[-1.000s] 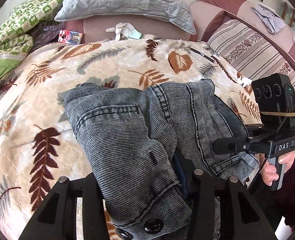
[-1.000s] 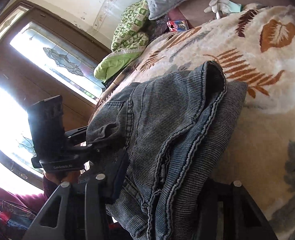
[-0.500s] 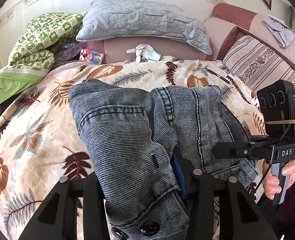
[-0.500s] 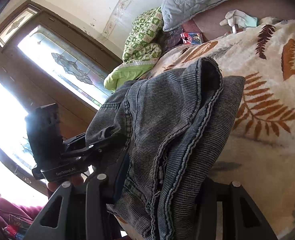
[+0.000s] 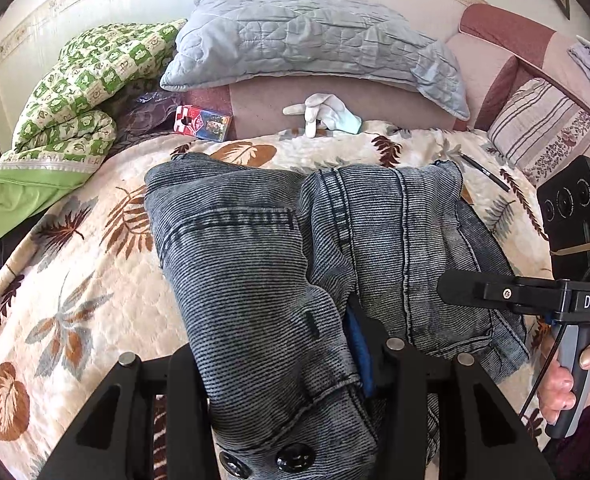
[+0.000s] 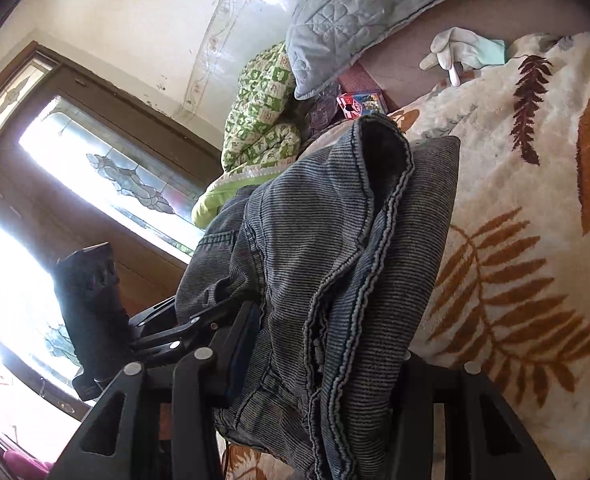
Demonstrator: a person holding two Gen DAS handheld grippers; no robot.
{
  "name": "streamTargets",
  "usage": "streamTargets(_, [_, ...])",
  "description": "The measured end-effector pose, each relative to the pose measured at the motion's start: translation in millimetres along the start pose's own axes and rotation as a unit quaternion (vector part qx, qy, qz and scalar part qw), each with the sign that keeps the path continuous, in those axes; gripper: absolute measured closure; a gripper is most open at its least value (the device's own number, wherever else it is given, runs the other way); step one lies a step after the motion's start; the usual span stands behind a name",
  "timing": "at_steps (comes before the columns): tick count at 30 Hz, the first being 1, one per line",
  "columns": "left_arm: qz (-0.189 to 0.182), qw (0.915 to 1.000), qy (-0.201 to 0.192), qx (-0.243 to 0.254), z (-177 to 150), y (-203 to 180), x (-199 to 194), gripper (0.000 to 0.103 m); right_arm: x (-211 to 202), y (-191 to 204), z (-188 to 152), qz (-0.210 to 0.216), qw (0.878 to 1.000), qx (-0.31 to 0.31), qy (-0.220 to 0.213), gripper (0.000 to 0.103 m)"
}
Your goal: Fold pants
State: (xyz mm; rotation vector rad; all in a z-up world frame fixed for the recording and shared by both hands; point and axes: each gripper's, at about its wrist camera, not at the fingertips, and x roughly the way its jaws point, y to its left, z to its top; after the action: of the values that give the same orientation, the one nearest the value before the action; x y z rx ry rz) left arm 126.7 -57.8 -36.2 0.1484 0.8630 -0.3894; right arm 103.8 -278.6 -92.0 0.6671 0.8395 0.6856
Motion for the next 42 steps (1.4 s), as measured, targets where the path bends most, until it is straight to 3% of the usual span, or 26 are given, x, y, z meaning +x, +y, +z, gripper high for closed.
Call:
streamTargets(5, [0.01,0.9999,0.013,0.003,5,5,25,0.056,20,-21,17,-0.001,1.0,0.03,-0.005,0.055])
streamTargets(11, [0.012,0.9988,0.047,0.004,1,11,51,0.056,40,-43,16,-0.025,0.997,0.067,0.023,0.055])
streamTargets(28, [0.031,0.9986,0.036,0.021,-5,4,51,0.053,39,-47,9,-0.042,0.995,0.091,0.025,0.055])
streamTargets(42, [0.047,0.9979,0.033,0.03,-11,3,55,0.045,45,-56,6,-0.082,0.991,0.097,0.038,0.055])
